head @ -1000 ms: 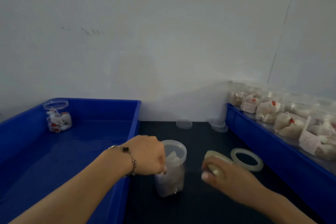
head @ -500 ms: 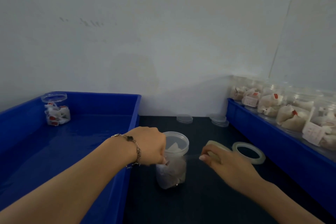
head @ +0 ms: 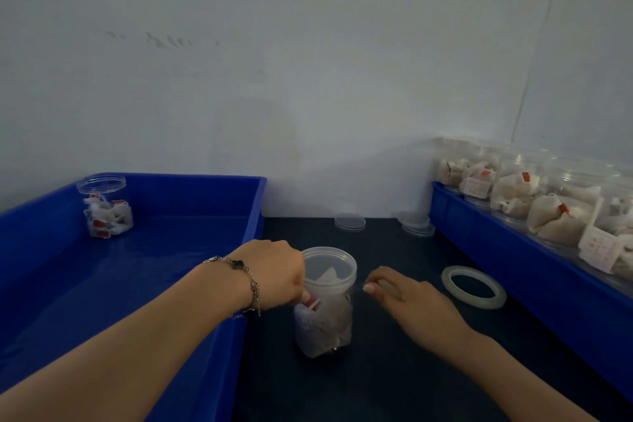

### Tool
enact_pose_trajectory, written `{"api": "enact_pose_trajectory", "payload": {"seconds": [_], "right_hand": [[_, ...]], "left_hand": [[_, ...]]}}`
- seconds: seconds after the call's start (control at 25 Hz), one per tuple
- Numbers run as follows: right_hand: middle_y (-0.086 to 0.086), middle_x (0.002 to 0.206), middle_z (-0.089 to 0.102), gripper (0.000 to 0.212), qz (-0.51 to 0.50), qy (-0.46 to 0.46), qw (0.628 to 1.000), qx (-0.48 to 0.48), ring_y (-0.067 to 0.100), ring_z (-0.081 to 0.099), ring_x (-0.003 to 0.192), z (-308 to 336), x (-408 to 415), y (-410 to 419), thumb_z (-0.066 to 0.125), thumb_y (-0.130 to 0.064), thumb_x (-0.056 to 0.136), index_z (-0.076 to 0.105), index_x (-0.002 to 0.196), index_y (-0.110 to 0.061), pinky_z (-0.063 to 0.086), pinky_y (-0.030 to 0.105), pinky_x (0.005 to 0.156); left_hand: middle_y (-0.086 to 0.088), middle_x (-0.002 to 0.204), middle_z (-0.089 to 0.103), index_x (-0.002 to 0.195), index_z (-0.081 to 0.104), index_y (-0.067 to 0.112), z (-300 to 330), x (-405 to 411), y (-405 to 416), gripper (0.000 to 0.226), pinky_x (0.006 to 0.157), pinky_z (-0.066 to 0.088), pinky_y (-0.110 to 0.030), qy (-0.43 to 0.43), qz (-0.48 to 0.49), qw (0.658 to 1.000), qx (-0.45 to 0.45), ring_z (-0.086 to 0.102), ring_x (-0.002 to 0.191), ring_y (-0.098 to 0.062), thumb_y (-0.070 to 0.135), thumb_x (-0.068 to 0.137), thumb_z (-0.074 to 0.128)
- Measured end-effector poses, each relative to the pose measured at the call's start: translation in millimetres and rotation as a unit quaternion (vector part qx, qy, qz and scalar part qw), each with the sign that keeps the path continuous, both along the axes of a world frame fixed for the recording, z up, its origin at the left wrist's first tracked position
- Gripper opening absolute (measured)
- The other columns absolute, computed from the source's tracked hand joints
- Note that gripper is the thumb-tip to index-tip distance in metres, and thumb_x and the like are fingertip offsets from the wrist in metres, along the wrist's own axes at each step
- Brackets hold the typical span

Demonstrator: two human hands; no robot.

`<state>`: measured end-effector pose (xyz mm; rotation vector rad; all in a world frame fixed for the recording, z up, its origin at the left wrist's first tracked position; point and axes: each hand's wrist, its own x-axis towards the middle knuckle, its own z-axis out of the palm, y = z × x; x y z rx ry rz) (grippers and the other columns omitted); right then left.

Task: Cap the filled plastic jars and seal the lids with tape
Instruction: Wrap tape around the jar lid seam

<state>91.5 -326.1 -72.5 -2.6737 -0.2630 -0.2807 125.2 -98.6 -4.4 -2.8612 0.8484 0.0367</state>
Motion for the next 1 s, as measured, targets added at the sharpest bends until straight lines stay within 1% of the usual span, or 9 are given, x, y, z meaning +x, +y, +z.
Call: {"api": "enact_pose_trajectory", "payload": {"seconds": [0.12,0.24,0.36,0.44,0.56,0.64,0.72,0.84,1.0], "right_hand": [[-0.029,0.074,0.050,0.033,0.011,-0.006,1.000,-0.007,-0.012,0.051,0.063,-4,-2,7,0.010,-0.081,0.071,0.034,0.087,-0.066,0.030,0.015,0.054],[-0.027,0.080,0.050,0.025,0.014,-0.008,1.000,-0.003,-0.008,0.051,0.066,-6,-1,12,0.014,-0.076,0.079,0.033,0.089,-0.063,0.031,0.014,0.055],[-0.023,0.078,0.049,0.018,0.006,-0.019,1.000,-0.007,-0.006,0.050,0.065,-4,-1,14,0.024,-0.068,0.088,0.035,0.098,-0.057,0.033,0.014,0.055],[-0.022,0.075,0.049,0.022,-0.003,-0.017,1.000,-0.008,-0.005,0.050,0.062,-5,-3,14,0.029,-0.065,0.090,0.038,0.107,-0.054,0.035,0.014,0.054],[-0.023,0.074,0.052,0.025,-0.010,-0.007,1.000,0.013,-0.005,0.050,0.058,-6,-6,15,0.043,-0.063,0.087,0.036,0.110,-0.058,0.036,0.012,0.053],[-0.021,0.078,0.054,0.039,0.005,-0.013,1.000,-0.003,-0.005,0.051,0.060,-4,-6,14,0.057,-0.055,0.083,0.032,0.113,-0.059,0.038,0.012,0.054],[-0.015,0.085,0.056,0.053,-0.012,-0.017,0.998,-0.063,-0.002,0.052,0.064,-2,-4,11,0.061,-0.041,0.084,0.025,0.120,-0.059,0.041,0.013,0.055],[-0.010,0.074,0.051,0.060,-0.062,-0.017,0.990,-0.125,0.000,0.047,0.057,0,6,9,0.053,-0.028,0.090,0.018,0.131,-0.054,0.031,0.013,0.046],[-0.010,0.066,0.044,0.062,-0.041,-0.036,0.985,-0.161,0.001,0.042,0.054,3,24,16,0.052,-0.021,0.090,0.018,0.134,-0.048,0.028,0.017,0.046]], "left_hand": [[0.003,0.071,0.059,0.079,0.063,0.015,0,2,2,0.041,0.067,0.048,-0.026,0.010,0.025,1.000,0.002,0.054,0.066,-0.010,0.050,0.092,0.047],[0.005,0.063,0.049,0.072,0.053,0.016,1,7,8,0.049,0.055,0.038,-0.022,-0.055,0.068,0.995,0.050,0.047,0.059,-0.009,0.064,0.084,0.049],[0.001,0.102,0.058,0.111,0.058,0.021,1,19,23,0.030,0.073,0.042,-0.027,-0.173,0.079,0.980,0.057,0.051,0.097,-0.015,0.043,0.091,0.054],[0.003,0.137,0.045,0.138,0.042,0.028,-5,24,28,0.042,0.098,0.036,-0.028,-0.189,0.046,0.979,-0.060,0.037,0.125,-0.016,0.023,0.097,0.046],[0.005,0.158,0.011,0.149,0.008,0.037,-18,13,8,0.076,0.116,0.017,-0.032,-0.026,-0.003,0.969,-0.245,0.011,0.144,-0.015,0.067,0.086,0.038],[0.003,0.158,-0.008,0.146,-0.010,0.043,-28,7,-11,0.097,0.116,0.013,-0.040,0.032,-0.008,0.983,-0.181,0.000,0.146,-0.019,0.086,0.069,0.030],[-0.001,0.159,-0.007,0.145,-0.008,0.046,-33,7,-18,0.084,0.115,0.014,-0.041,0.028,-0.013,0.994,-0.105,0.001,0.145,-0.023,0.079,0.078,0.028],[-0.004,0.159,0.000,0.147,-0.001,0.044,-25,8,-20,0.069,0.116,0.007,-0.041,0.001,-0.021,0.998,-0.053,0.002,0.144,-0.024,0.066,0.089,0.029],[0.010,0.155,0.010,0.145,0.009,0.050,-18,4,-17,0.060,0.109,0.015,-0.040,0.016,-0.041,0.998,-0.045,0.010,0.135,-0.020,0.058,0.092,0.037]]}}
